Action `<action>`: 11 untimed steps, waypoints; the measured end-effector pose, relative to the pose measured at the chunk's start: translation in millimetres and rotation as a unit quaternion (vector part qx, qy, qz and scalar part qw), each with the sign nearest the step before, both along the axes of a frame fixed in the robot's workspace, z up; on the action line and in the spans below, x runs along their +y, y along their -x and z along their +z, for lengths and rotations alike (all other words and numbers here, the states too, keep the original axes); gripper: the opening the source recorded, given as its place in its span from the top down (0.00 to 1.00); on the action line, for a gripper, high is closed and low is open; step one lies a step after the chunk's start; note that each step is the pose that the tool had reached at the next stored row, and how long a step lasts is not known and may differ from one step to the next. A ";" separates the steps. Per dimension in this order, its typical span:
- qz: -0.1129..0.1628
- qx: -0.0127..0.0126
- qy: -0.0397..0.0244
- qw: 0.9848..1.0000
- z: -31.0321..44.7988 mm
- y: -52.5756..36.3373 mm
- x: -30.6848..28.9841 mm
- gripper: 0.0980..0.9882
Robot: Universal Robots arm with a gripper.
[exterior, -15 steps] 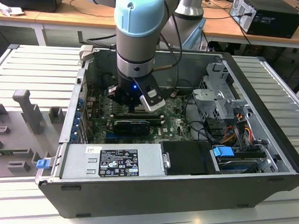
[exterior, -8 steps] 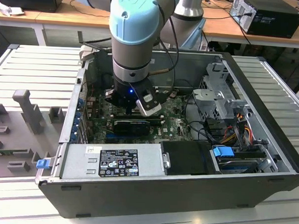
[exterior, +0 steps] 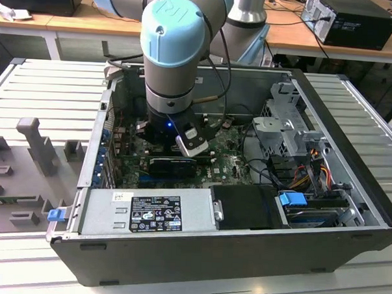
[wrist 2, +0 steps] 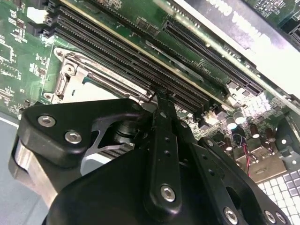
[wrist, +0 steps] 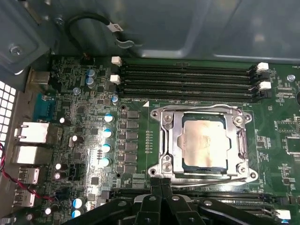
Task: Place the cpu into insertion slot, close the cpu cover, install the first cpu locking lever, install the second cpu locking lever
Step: 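Install the second cpu locking lever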
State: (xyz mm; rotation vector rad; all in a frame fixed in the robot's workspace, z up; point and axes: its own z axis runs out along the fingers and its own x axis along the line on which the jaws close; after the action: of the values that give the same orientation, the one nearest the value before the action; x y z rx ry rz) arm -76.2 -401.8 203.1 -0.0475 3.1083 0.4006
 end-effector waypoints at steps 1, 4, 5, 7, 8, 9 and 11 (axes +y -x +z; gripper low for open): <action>0.000 0.000 -0.001 1.000 -0.6 0.3 0.0 0.99; 0.000 0.000 -0.006 1.000 -2.3 0.8 0.0 0.99; 0.000 0.000 -0.008 1.000 -3.1 0.8 0.0 0.99; 0.000 0.000 -0.011 1.000 -4.0 0.8 0.0 0.99; 0.000 0.000 -0.013 1.000 -4.4 0.8 0.1 0.99; 0.000 0.000 -0.017 1.000 -5.2 0.9 0.3 0.99; 0.000 0.000 -0.021 1.000 -5.8 1.1 0.5 0.99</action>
State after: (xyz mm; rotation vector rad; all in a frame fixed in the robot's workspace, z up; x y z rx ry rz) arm -77.3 -401.3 197.3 -0.0473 3.0988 0.4646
